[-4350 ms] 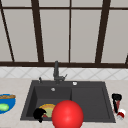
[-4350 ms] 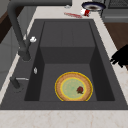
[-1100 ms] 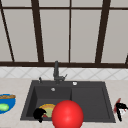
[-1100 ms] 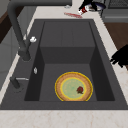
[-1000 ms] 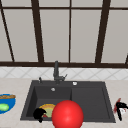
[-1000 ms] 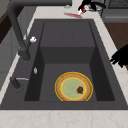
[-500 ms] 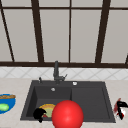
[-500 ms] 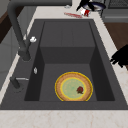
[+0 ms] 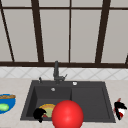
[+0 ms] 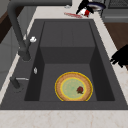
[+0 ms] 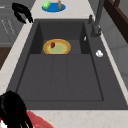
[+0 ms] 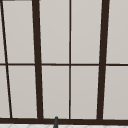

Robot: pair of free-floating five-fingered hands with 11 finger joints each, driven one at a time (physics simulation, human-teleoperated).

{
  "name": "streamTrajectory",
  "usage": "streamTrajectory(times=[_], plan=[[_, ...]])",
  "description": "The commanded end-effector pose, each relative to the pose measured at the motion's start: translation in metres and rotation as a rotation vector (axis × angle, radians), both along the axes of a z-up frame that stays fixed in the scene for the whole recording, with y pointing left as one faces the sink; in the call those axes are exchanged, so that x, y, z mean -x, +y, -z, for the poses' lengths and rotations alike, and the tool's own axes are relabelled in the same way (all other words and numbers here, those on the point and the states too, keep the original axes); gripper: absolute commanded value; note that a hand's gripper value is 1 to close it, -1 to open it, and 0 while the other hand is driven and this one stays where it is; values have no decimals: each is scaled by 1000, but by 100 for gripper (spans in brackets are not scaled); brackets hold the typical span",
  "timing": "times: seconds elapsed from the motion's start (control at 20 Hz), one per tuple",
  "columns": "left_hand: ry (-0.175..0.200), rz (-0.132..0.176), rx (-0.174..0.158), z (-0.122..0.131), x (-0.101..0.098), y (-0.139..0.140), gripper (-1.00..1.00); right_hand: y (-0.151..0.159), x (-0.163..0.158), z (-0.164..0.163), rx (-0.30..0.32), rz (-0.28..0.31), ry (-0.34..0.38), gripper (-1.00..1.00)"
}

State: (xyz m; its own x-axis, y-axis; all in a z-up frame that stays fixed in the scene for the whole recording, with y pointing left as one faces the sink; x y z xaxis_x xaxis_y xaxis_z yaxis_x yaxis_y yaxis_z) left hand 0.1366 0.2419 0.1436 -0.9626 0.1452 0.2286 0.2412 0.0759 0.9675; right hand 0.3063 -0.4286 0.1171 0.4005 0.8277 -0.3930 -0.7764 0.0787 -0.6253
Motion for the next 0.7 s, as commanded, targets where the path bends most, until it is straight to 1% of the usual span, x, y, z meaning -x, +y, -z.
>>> streamTrajectory(times=[0.0,0.05,0.1,0.2,0.35,0.45,0.65], plan=[[0,0,0,0,0,0,0,11,-10,16,-67,32,17,-100],[0,0,0,0,0,0,0,8,-13,17,-59,31,27,-100],[0,0,0,0,0,0,0,3,-13,18,-52,18,37,-100],[0,0,0,0,0,0,0,-8,-8,22,-48,11,49,-100],[0,0,0,0,0,0,0,-14,-2,23,-79,-7,33,-100],[0,0,0,0,0,0,0,-13,0,23,-101,-5,25,-100],[0,0,0,0,0,0,0,-9,12,26,-114,-20,3,-100]])
